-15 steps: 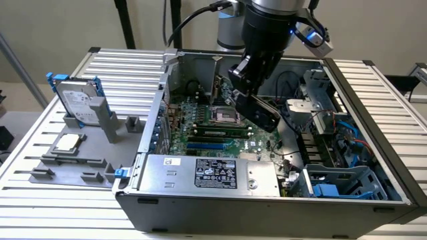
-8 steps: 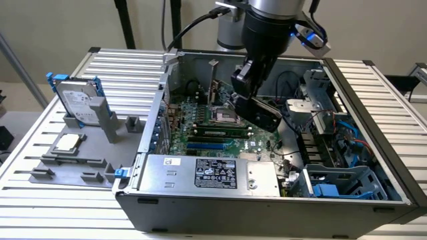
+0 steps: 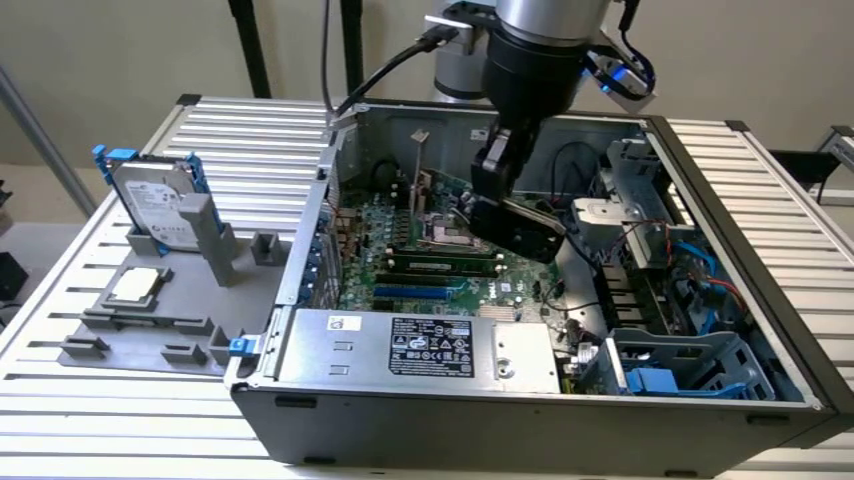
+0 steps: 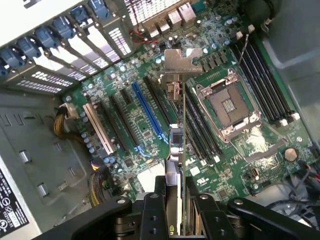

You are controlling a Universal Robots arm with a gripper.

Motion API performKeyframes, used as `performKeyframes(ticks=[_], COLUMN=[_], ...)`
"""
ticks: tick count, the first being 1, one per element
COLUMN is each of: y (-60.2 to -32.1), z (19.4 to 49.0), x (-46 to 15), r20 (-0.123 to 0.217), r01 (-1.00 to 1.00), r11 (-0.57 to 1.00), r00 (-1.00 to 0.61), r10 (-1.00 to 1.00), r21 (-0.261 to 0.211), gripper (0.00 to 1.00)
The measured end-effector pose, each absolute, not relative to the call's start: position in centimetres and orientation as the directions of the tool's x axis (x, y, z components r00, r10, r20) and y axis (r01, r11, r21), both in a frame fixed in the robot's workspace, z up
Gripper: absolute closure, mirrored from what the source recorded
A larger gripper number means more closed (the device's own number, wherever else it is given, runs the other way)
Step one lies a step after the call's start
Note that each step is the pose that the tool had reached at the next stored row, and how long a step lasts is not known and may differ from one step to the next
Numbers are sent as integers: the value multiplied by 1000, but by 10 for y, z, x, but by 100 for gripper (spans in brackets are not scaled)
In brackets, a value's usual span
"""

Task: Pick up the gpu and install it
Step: 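Insert the gpu into the slot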

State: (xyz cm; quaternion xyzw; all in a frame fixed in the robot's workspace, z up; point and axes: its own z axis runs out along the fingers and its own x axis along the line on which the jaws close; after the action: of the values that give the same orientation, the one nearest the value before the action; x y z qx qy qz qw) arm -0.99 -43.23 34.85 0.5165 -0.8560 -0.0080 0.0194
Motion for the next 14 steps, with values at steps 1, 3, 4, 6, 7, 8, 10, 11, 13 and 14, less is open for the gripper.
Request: performKeyframes(ticks=[1, 3, 4, 6, 7, 8, 10, 11, 13, 14], y=[-432, -432, -432, -432, -432, -432, -432, -432, -432, -432], z=[348, 347, 346, 345, 344, 344, 343, 342, 341, 340], x=[-10, -10, -10, -10, -10, -10, -10, -10, -10, -10], r20=[25, 25, 25, 25, 25, 25, 25, 25, 25, 25], r01=[-892, -909, -916, -930, -936, -943, -954, -959, -969, -973], r11=[450, 416, 400, 367, 350, 332, 298, 281, 245, 228], r00=[-450, -416, -399, -366, -349, -332, -297, -280, -244, -227], r10=[-893, -909, -917, -930, -937, -943, -954, -960, -969, -974], r21=[34, 34, 34, 34, 34, 34, 34, 34, 34, 34], gripper=[73, 73, 73, 73, 73, 73, 73, 73, 73, 73])
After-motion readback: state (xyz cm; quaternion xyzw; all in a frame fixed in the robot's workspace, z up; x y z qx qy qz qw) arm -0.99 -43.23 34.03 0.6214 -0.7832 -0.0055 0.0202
